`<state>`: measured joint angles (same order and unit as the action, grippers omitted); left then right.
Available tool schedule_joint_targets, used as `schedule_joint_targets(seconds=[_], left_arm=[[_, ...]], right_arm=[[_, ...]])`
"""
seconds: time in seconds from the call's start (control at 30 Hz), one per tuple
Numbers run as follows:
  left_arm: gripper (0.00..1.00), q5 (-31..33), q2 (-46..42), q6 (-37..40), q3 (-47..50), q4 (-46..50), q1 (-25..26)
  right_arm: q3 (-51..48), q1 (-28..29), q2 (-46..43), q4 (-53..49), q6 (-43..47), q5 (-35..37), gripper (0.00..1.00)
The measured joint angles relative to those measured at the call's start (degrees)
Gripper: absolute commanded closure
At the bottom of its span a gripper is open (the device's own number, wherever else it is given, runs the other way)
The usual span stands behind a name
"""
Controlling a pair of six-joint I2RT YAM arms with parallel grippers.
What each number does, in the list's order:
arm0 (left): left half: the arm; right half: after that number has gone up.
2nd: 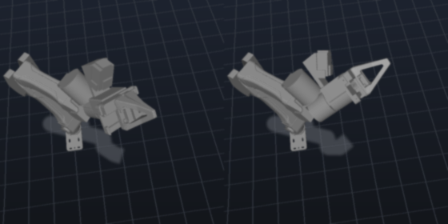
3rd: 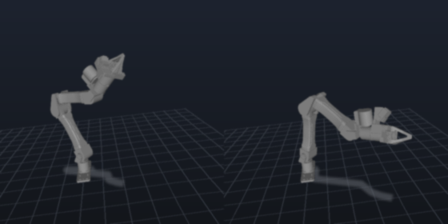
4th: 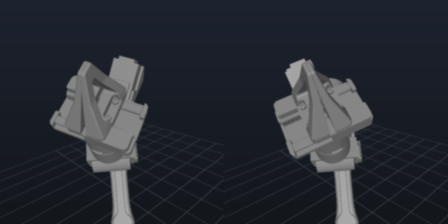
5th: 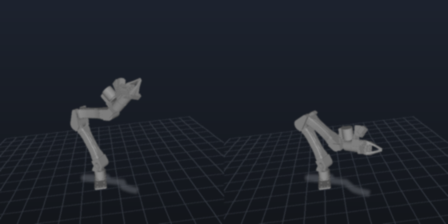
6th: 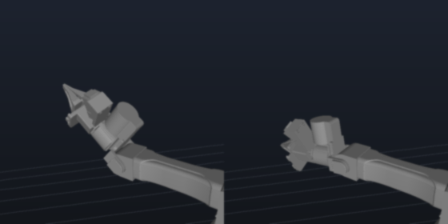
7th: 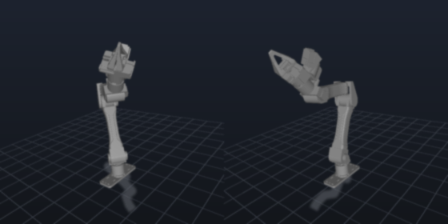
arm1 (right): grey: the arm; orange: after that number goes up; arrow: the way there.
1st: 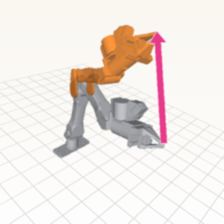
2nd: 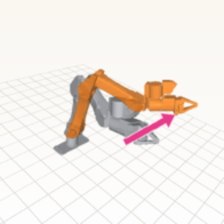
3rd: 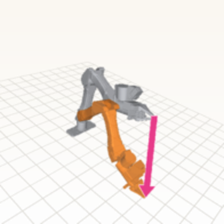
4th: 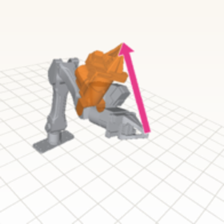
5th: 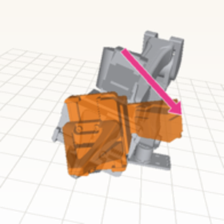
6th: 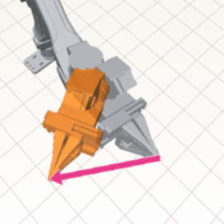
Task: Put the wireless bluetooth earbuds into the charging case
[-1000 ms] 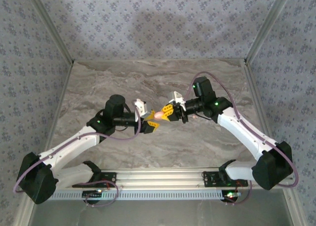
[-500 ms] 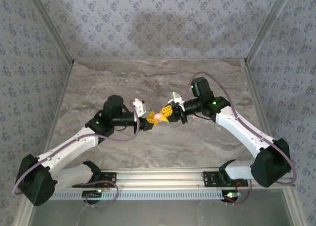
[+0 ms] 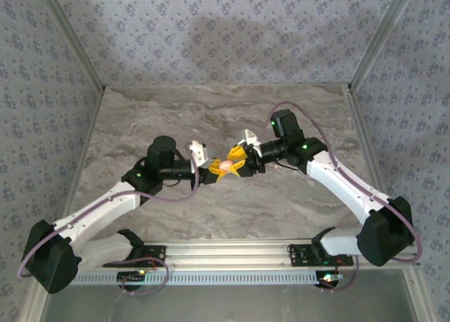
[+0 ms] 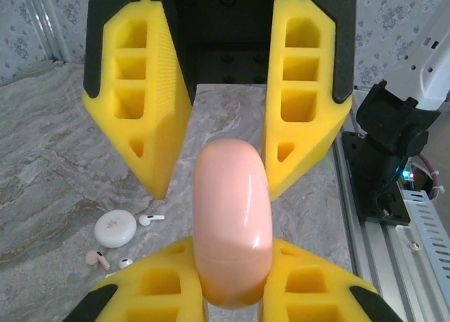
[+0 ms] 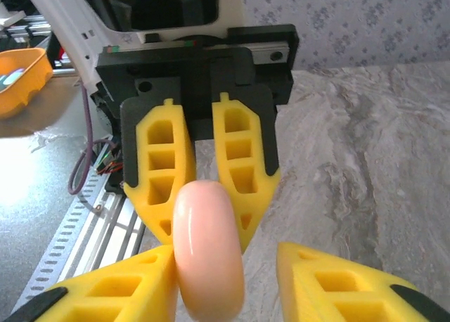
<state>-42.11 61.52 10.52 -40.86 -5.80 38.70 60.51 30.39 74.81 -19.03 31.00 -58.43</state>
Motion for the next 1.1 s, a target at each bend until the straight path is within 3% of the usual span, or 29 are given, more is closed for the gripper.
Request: schedule_joint_targets(seconds=[0.7, 0.9, 1.1], left_arm=[[0.93, 3.3, 0.1, 0.6, 1.5, -0.7, 0.0], [0.93, 6.7, 2.1, -0.6, 5.5, -3.8, 0.0], [0.93, 9.1, 5.5, -2.3, 7.7, -6.5, 0.0]], right_arm=[[0.0, -3.5, -0.5, 6.7, -11.3, 6.9, 0.46], [-0.1, -6.3, -3.7, 2.4, -16.6, 16.6, 0.47], [-1.2, -8.3, -4.0, -7.5, -18.1, 31.7, 0.43]])
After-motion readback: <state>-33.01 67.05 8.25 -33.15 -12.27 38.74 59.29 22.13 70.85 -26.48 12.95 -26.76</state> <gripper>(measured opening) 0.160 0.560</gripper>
